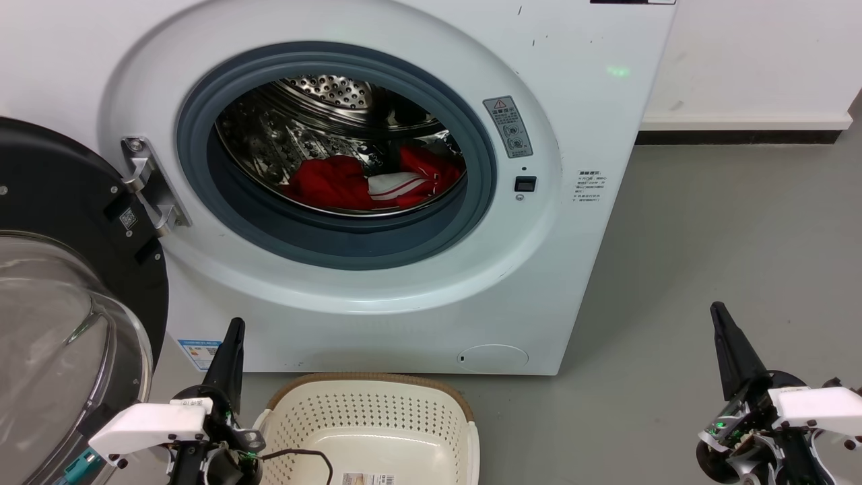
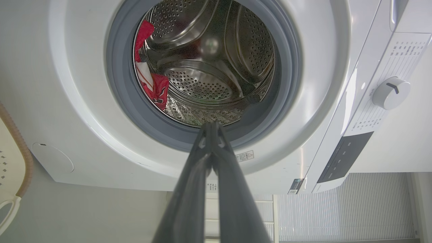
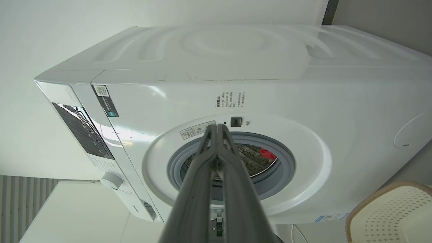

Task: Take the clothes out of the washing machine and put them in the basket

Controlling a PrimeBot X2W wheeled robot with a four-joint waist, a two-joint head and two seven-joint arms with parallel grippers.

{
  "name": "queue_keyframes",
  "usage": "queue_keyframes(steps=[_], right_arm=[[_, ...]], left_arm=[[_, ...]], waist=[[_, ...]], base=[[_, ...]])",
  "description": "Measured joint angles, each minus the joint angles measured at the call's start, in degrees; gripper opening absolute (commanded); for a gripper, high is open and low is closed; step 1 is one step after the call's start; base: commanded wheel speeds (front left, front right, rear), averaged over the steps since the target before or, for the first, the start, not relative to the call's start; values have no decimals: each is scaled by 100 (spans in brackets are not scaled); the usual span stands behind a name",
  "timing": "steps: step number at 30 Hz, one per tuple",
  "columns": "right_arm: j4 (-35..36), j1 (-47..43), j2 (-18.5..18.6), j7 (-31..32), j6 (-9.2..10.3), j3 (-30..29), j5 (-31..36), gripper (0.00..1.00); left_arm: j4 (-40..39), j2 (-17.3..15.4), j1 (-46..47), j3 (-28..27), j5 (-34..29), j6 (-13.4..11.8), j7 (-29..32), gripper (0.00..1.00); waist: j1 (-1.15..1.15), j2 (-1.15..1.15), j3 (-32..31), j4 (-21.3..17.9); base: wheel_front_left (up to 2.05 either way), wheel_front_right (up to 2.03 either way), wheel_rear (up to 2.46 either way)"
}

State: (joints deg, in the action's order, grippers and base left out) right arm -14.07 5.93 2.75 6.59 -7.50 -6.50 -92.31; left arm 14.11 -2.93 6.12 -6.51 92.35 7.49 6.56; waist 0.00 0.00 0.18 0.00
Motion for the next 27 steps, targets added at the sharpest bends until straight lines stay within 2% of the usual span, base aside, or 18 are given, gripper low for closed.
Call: queue_keyframes(steps=[27], right_arm=[[0,0,0,0,0,0,0,0]], left_arm=[[0,0,0,0,0,0,0,0]], waist=[[0,0,0,0]], base=[[0,0,0]])
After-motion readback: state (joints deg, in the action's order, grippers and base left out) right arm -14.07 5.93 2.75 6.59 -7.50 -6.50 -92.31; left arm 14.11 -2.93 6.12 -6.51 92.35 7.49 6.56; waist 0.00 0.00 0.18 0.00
